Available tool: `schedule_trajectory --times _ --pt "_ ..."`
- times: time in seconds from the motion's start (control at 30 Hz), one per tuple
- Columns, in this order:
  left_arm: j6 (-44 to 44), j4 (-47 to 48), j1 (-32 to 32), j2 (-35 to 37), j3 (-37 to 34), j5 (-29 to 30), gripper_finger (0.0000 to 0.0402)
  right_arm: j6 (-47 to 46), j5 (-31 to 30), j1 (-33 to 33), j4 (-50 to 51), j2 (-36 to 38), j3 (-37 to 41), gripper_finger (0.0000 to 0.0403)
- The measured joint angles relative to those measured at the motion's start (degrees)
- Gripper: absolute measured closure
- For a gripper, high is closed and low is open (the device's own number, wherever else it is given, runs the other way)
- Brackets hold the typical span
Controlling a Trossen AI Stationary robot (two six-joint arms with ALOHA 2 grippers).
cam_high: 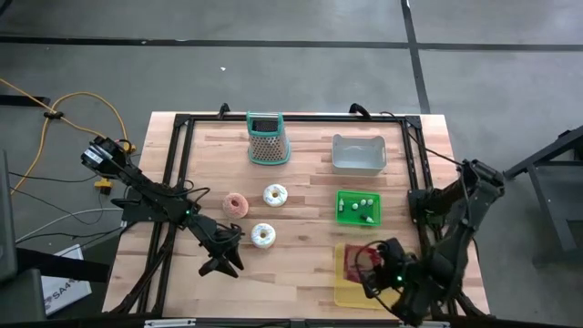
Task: Pick & Place Food Item
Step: Put the red popcorn bag into the yellow bin
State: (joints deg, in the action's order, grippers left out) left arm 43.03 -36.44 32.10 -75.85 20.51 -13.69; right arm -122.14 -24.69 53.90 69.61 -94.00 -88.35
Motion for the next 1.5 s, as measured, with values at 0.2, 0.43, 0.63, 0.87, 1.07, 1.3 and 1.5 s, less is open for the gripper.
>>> schedule_trajectory --times 0.2,0.43,0.63,0.87,1.07,1.3,1.5 --pt "-0.1 0.0 0.0 0.0 0.0 0.0 0.024 -9.1 -1.7 4.1 -3.3 0.0 5.9 0.039" --pt "-0.1 0.0 0.0 0.0 0.0 0.3 0.024 -9.7 -3.8 4.7 -17.4 -0.1 16.4 0.039" --pt "-0.1 0.0 0.0 0.0 0.0 0.4 0.024 -9.6 -3.8 5.0 -25.2 -0.1 22.1 0.0389" --pt "0.3 0.0 0.0 0.0 0.0 0.7 0.024 -9.9 -1.4 5.0 -25.0 -0.1 22.9 0.0353" --pt "0.3 0.0 0.0 0.0 0.0 1.6 0.024 -10.1 3.6 4.9 -23.6 -0.1 22.9 0.0307" --pt "0.5 0.0 0.0 0.0 0.0 1.6 0.024 -10.3 8.0 4.6 -19.8 -0.1 22.9 0.0259" --pt "0.5 0.0 0.0 0.0 0.0 1.6 0.024 -10.1 12.2 4.3 -17.0 0.1 22.8 0.0226"
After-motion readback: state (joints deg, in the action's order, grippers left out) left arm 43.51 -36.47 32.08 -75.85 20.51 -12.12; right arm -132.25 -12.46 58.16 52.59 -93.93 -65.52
